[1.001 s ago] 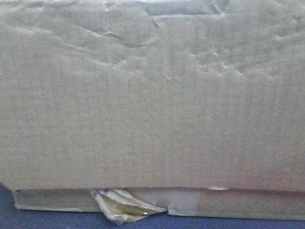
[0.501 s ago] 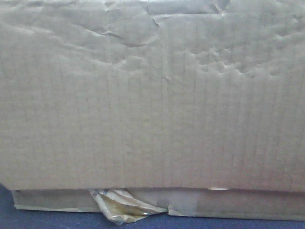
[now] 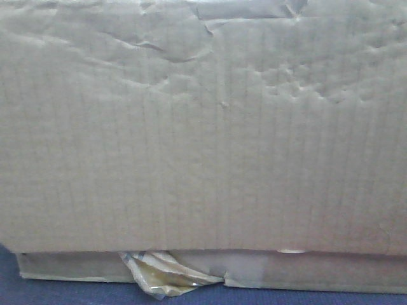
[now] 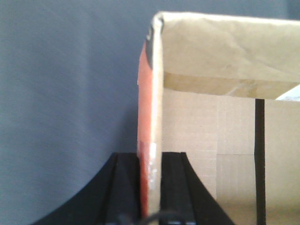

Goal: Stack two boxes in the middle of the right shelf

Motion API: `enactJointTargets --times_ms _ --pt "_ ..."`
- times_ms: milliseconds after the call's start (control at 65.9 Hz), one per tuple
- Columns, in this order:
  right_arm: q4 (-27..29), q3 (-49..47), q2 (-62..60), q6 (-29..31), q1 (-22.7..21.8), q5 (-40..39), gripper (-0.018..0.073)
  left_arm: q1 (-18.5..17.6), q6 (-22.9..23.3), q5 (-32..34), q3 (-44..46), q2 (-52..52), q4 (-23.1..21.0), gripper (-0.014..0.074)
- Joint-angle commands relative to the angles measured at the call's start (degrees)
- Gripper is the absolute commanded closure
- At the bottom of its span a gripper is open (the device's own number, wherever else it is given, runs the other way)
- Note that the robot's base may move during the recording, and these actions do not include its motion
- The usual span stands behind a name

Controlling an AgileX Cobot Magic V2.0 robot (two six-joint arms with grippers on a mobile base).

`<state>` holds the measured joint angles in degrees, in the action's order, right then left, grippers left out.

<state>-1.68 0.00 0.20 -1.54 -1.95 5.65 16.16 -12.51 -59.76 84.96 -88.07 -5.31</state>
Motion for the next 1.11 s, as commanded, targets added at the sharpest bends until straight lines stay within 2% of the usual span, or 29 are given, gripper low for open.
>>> enactJointTargets --times_ms 0,106,243,379,485,637,789,971,1092 --pt "0.26 0.0 -0.2 0.18 -0.24 -1.17 0.0721 0.21 6.34 0.6 5.48 2.1 1.74 0.0707" --pt "0.26 0.0 -0.2 0.18 -0.24 -1.17 0.0721 -0.34 11.69 -0.42 12.06 3.13 1.63 0.0707" --pt "0.26 0.0 -0.2 0.18 -0.24 -1.17 0.0721 -4.06 17.9 -4.18 20.97 3.73 2.95 0.0707" --pt "0.26 0.0 -0.2 0.18 -0.24 -1.17 0.0721 -12.09 25.94 -7.6 27.13 3.85 8.84 0.0707" --pt "0.26 0.0 -0.2 0.18 -0.24 -1.17 0.0721 -21.05 31.7 -8.56 29.28 4.24 14.36 0.0707" --pt "0.26 0.0 -0.2 0.18 -0.24 -1.17 0.0721 -33.31 39.68 -8.45 29.27 4.75 20.82 0.0707" --pt "0.26 0.0 -0.2 0.18 -0.24 -1.17 0.0721 -44.29 45.05 -6.94 27.8 4.75 25.39 0.0707" --pt "0.26 0.0 -0.2 0.18 -0.24 -1.17 0.0721 -52.93 52.79 -4.58 19.54 4.24 31.6 0.0707" --pt "0.26 0.0 -0.2 0.18 -0.24 -1.17 0.0721 -55.56 57.58 -2.85 13.82 3.02 33.07 0.0707"
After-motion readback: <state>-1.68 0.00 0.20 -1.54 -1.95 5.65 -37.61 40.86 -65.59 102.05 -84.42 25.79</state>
